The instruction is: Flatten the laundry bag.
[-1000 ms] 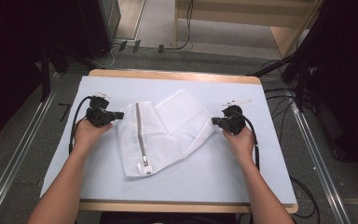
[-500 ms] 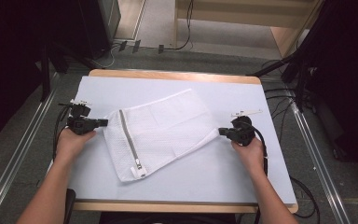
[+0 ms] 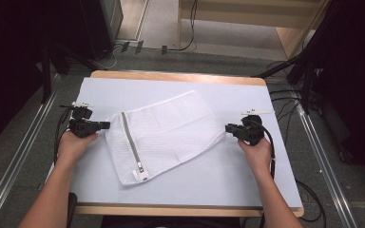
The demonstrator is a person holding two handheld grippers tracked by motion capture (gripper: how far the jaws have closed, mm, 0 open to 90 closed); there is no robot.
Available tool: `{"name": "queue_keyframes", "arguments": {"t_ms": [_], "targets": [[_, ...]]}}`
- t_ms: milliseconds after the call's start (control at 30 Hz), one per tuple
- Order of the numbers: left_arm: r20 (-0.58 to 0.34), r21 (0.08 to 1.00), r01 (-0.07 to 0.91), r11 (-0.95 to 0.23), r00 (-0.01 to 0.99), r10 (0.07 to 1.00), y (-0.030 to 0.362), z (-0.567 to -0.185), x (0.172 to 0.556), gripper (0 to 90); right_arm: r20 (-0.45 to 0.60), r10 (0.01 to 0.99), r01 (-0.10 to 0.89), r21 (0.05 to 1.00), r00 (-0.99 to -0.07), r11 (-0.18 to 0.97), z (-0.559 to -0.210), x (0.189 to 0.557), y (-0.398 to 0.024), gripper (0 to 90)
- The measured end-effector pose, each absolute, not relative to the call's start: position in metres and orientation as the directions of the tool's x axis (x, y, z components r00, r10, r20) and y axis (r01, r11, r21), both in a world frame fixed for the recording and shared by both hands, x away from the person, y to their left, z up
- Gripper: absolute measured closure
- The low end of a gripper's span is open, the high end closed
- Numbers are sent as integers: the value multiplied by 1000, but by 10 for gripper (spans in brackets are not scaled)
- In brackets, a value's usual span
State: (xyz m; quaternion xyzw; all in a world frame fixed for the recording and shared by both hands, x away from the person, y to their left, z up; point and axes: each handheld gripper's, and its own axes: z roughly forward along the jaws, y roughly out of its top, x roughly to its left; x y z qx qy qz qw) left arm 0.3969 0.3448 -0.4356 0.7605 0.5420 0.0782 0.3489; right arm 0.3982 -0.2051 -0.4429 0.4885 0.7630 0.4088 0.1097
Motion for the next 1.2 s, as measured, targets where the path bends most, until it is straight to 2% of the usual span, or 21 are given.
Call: {"name": "queue_keyframes", "arguments": {"t_ms": [233,300,400,533,700,867,900,1033,1067,1200], "targets": [[-270,614,774,-158,394,879,346,-437,398,900,236,841,646,745,-487,165,-442,414,-203,778],[-273,616,772,-158,398,876,347,-436,398,900,233,841,671,716,-488,192,-453,420,-196,727],[-272,615,772,-160,398,876,347,-437,399,900,222,847,697,683,-483,219,-463,423,-191,697],[-273,611,775,-162,399,875,347,-439,400,900,225,845,719,653,-485,239,-471,423,-186,688],[-277,605,780,-162,397,875,347,-440,401,900,178,849,683,684,-498,257,-474,415,-179,674],[-280,599,784,-162,395,875,346,-442,401,900,100,853,657,685,-512,315,-473,409,-170,756],[-282,597,785,-163,396,874,346,-442,401,900,106,842,659,676,-528,328,-473,408,-168,890],[-292,607,780,-152,397,870,346,-440,399,900,128,829,670,661,-544,338,-471,411,-168,900],[-294,605,781,-154,399,868,346,-440,397,900,169,832,704,634,-529,319,-469,417,-170,900],[-297,600,783,-163,407,864,343,-441,393,900,175,835,704,640,-522,306,-470,427,-175,900]]}}
